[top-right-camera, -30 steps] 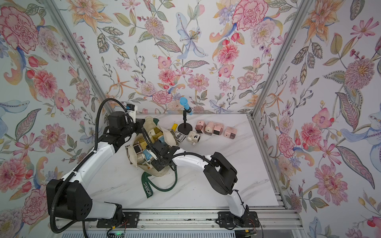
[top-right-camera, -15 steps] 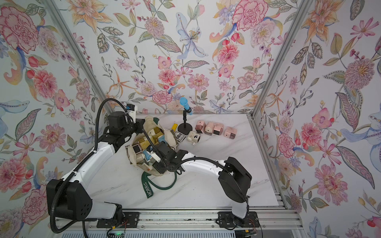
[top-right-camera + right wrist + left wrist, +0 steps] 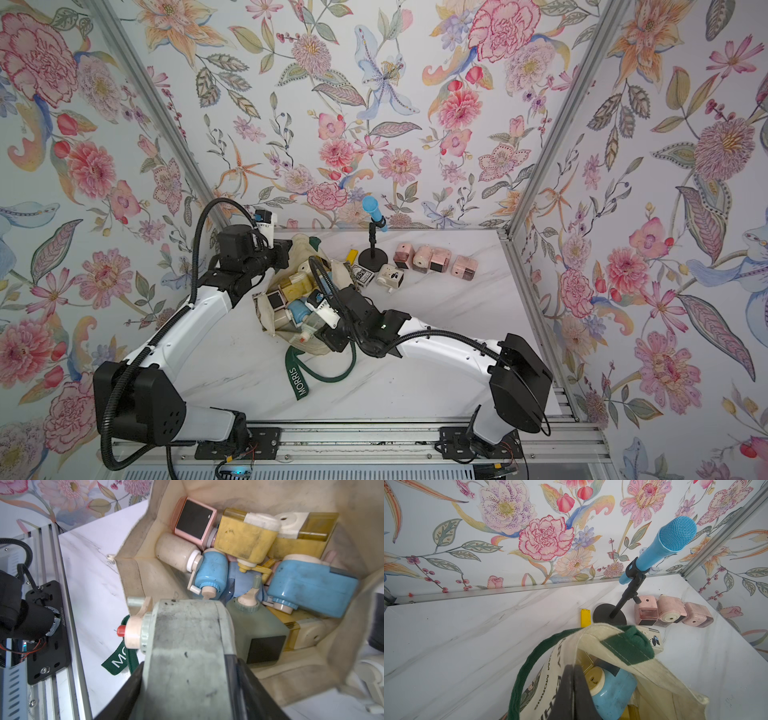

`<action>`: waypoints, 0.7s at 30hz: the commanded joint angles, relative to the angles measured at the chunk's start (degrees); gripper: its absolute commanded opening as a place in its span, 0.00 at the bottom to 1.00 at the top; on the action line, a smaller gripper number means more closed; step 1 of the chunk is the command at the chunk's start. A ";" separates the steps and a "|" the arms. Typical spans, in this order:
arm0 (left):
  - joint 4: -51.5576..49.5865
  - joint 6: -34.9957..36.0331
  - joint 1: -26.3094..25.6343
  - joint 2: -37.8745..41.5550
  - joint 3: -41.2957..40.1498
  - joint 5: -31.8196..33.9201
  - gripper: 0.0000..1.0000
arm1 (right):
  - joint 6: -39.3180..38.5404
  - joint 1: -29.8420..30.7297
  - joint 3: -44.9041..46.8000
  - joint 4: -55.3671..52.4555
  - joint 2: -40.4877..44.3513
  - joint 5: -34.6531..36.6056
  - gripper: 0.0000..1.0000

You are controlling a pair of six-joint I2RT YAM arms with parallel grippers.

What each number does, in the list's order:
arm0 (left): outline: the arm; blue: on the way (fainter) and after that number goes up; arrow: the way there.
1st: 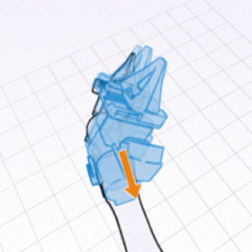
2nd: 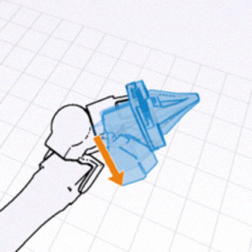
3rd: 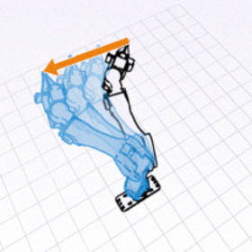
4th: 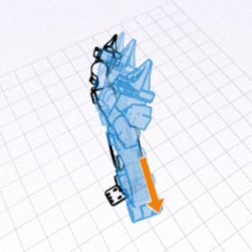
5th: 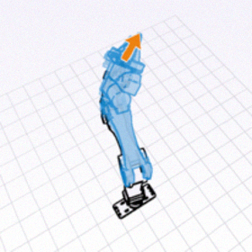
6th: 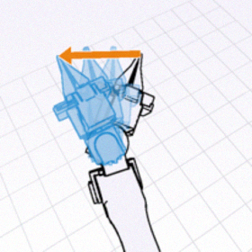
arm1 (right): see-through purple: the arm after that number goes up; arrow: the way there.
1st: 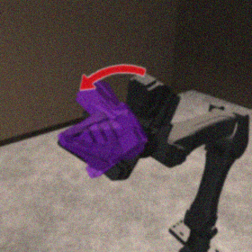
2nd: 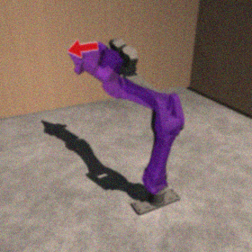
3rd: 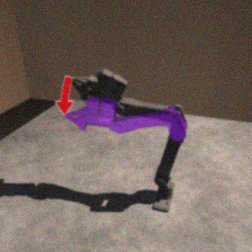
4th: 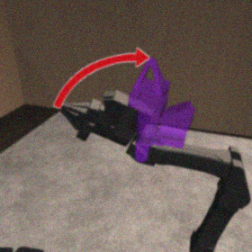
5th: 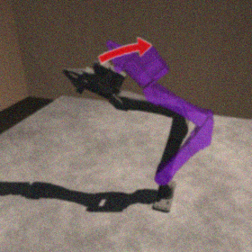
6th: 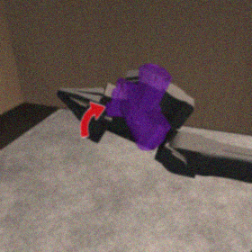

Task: Take out the pencil sharpeners from the tote bags
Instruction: Pick up the pencil sharpener from the canvas bag, then place the pencil sharpener at the center of the board.

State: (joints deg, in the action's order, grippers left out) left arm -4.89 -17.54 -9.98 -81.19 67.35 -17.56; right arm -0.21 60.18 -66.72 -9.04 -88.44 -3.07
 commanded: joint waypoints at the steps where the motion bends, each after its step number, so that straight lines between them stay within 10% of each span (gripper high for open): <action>1: 2.96 0.23 -0.04 2.17 0.25 0.16 0.00 | 0.48 -2.40 2.41 6.59 5.40 0.08 0.38; 21: 3.14 0.15 0.03 2.53 0.15 0.01 0.00 | 23.39 -37.53 20.96 19.43 20.45 6.57 0.36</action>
State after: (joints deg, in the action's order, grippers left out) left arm -4.91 -17.56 -9.98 -81.14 67.35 -17.58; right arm 17.41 25.67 -46.41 7.16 -67.94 0.73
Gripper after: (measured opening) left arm 0.050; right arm 0.591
